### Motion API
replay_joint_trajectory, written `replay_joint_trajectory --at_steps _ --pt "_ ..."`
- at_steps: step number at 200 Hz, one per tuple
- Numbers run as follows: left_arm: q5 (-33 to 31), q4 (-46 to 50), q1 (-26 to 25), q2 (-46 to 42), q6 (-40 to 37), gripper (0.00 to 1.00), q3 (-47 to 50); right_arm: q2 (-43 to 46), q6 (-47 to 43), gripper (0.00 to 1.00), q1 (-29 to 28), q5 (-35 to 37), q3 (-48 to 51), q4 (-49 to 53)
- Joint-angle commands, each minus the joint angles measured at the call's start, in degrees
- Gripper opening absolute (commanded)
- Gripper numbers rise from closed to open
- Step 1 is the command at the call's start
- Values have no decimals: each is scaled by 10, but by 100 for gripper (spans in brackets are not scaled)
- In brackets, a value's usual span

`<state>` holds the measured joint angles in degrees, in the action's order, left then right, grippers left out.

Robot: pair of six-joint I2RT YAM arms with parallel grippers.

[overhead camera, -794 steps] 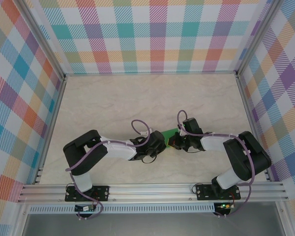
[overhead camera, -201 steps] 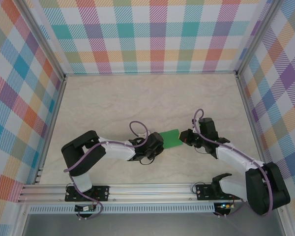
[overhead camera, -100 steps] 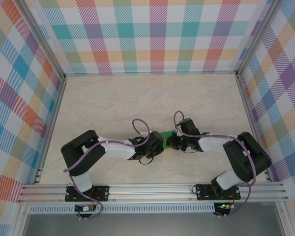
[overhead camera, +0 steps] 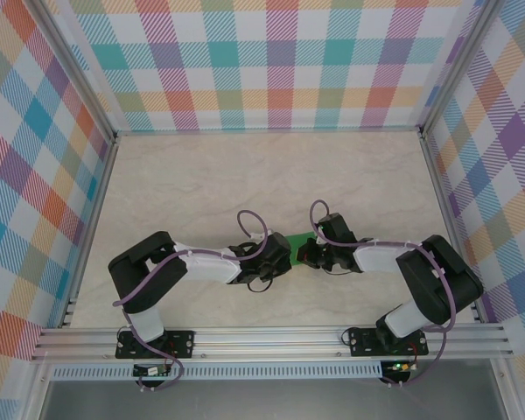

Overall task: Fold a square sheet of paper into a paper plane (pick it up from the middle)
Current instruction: First fold in half a square sheet of paper at the center of the table.

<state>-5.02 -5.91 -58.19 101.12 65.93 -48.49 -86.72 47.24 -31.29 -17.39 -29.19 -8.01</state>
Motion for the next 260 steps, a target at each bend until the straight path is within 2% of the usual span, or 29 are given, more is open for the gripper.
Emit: replay_joint_trajectory --at_steps 1,67,97,152,178,217,243,260 --pt "-9 15 11 -7 -6 0 -3 -2 3 0 -2 20 21 34" --pt "-15 -62 11 -27 -15 0 27 -6 1 0 -2 18 23 32" --pt "-23 -35 11 -19 -17 0 14 -6 3 0 -2 18 24 30" --pt "-26 -1 7 3 28 0 34 2 -10 0 -2 30 33 41" --pt "-25 39 4 4 42 0 40 29 -39 0 -2 73 65 37" --pt "-27 68 4 0 65 0 62 83 -62 0 7 149 82 90" --pt "-32 86 7 -4 66 0 66 120 -61 0 9 166 90 110" --pt "-35 97 13 -8 61 0 65 127 -70 0 9 143 84 110"
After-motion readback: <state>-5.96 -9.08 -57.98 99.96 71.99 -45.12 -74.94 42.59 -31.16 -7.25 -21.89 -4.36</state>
